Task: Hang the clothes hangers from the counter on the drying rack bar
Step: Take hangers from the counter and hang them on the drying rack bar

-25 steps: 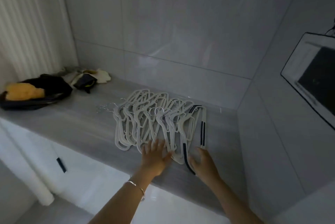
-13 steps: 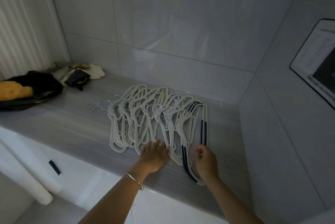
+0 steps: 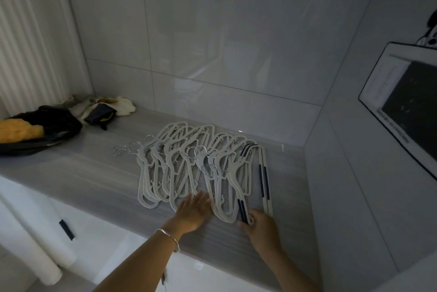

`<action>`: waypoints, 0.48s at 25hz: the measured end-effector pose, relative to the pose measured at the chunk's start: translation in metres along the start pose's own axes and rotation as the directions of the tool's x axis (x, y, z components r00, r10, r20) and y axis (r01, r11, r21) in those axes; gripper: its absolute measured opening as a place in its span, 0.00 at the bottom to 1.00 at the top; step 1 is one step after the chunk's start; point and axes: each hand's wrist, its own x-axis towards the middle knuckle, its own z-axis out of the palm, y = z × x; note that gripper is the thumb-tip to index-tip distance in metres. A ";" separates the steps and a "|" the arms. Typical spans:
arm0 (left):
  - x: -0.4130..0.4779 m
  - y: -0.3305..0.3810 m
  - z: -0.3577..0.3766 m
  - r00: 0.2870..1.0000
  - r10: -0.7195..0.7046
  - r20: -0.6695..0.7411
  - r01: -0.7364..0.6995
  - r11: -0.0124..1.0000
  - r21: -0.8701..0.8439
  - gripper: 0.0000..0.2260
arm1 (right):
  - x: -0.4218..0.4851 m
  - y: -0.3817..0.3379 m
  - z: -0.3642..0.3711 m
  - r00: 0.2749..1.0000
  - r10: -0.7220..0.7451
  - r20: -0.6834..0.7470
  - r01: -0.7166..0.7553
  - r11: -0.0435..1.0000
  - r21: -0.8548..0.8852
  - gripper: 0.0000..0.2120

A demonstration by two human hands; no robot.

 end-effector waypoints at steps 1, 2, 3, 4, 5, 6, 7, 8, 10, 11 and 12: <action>0.000 0.000 0.003 1.000 -0.023 -0.010 0.023 0.998 -0.056 0.23 | -0.002 0.000 -0.002 0.999 -0.020 -0.033 0.020 1.000 0.006 0.06; -0.001 0.001 0.004 0.999 -0.046 -0.024 0.043 0.991 -0.128 0.23 | -0.003 -0.002 -0.003 0.996 -0.042 -0.078 0.041 0.999 -0.015 0.05; -0.004 0.004 0.002 0.996 -0.072 -0.044 0.061 0.973 -0.224 0.23 | -0.003 -0.004 -0.003 0.991 -0.048 -0.121 0.043 0.998 -0.044 0.04; -0.008 0.007 0.000 0.993 -0.088 -0.080 0.060 0.949 -0.308 0.23 | -0.002 -0.006 -0.003 0.989 -0.021 -0.149 0.012 0.998 -0.057 0.03; -0.012 0.010 -0.004 0.989 -0.091 -0.116 0.042 0.928 -0.370 0.24 | 0.001 -0.009 -0.006 0.986 0.042 -0.161 -0.049 0.998 -0.037 0.02; -0.015 0.012 -0.008 0.985 -0.073 -0.156 0.006 0.920 -0.392 0.24 | 0.004 -0.014 -0.010 0.978 0.114 -0.174 -0.114 0.993 0.006 0.03; -0.021 0.017 -0.016 0.981 -0.052 -0.189 -0.027 0.920 -0.392 0.24 | 0.006 -0.020 -0.015 0.966 0.168 -0.198 -0.157 0.985 0.070 0.03; -0.024 0.019 -0.023 0.971 -0.039 -0.236 -0.061 0.913 -0.404 0.25 | 0.006 -0.029 -0.022 0.951 0.180 -0.250 -0.147 0.979 0.145 0.04; -0.032 0.024 -0.046 0.932 -0.058 -0.359 -0.129 0.870 -0.476 0.27 | 0.001 -0.056 -0.037 0.905 0.103 -0.413 0.009 0.966 0.259 0.09; -0.038 0.027 -0.060 0.899 -0.072 -0.432 -0.174 0.847 -0.502 0.28 | -0.003 -0.072 -0.047 0.878 0.056 -0.475 0.098 0.951 0.292 0.11; -0.045 0.029 -0.076 0.855 -0.085 -0.512 -0.220 0.835 -0.505 0.29 | -0.007 -0.087 -0.058 0.862 0.026 -0.506 0.168 0.928 0.333 0.13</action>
